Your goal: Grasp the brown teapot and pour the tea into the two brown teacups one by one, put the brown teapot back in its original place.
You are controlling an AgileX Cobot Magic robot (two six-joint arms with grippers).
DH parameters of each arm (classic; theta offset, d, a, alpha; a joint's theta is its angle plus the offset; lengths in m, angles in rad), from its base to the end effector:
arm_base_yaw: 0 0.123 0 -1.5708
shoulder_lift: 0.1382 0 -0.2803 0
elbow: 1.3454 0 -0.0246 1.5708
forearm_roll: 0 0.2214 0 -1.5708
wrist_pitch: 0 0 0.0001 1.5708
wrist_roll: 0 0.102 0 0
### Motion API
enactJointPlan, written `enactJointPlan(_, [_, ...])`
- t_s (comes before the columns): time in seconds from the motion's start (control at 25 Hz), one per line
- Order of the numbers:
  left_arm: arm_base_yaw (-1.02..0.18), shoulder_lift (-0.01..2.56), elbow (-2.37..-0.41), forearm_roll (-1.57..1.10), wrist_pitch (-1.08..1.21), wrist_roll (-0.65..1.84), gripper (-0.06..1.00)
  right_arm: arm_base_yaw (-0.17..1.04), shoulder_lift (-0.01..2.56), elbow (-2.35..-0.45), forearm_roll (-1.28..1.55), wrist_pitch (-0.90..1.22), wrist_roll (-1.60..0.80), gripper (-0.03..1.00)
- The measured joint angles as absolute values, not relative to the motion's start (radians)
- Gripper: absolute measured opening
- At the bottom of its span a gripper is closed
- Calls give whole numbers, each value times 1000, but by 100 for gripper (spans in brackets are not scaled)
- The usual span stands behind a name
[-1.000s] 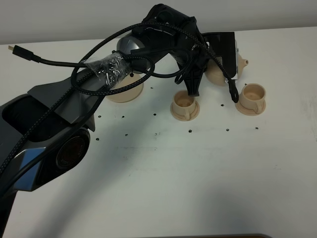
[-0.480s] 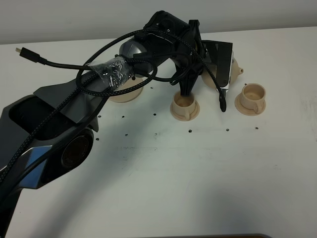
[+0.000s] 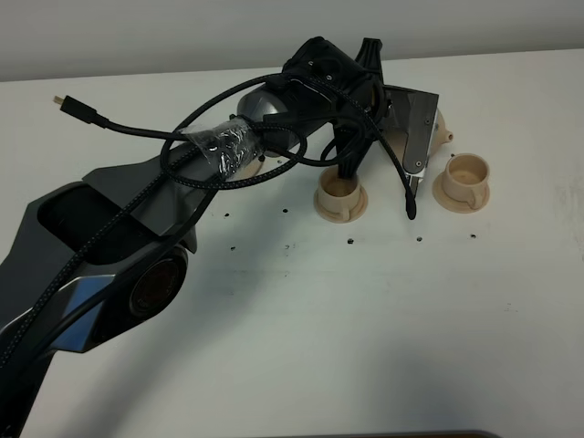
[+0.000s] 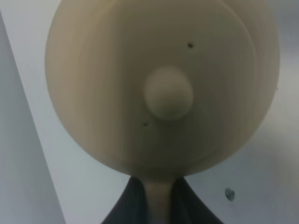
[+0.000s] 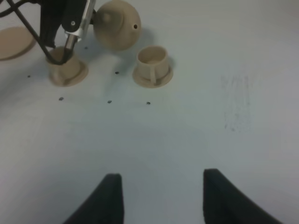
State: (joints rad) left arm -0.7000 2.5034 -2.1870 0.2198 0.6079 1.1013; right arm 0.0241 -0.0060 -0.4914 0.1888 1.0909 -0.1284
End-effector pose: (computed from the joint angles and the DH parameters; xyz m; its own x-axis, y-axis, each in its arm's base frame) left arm 0.4179 -0.3354 0.1566 0.3912 0.9143 -0.1049 0.7023 -0.2229 0.6761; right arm -0.0189 0.0165 0.2544 -0.4711 -0.0512 -0.8806 -0.1891 0.9810 0.0441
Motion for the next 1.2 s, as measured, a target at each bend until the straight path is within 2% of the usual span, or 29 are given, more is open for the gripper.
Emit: enactJointPlan(1.2, [-767,2522,-2187,487,570,1022,12,24,-6,-491,196,1091,-128,41])
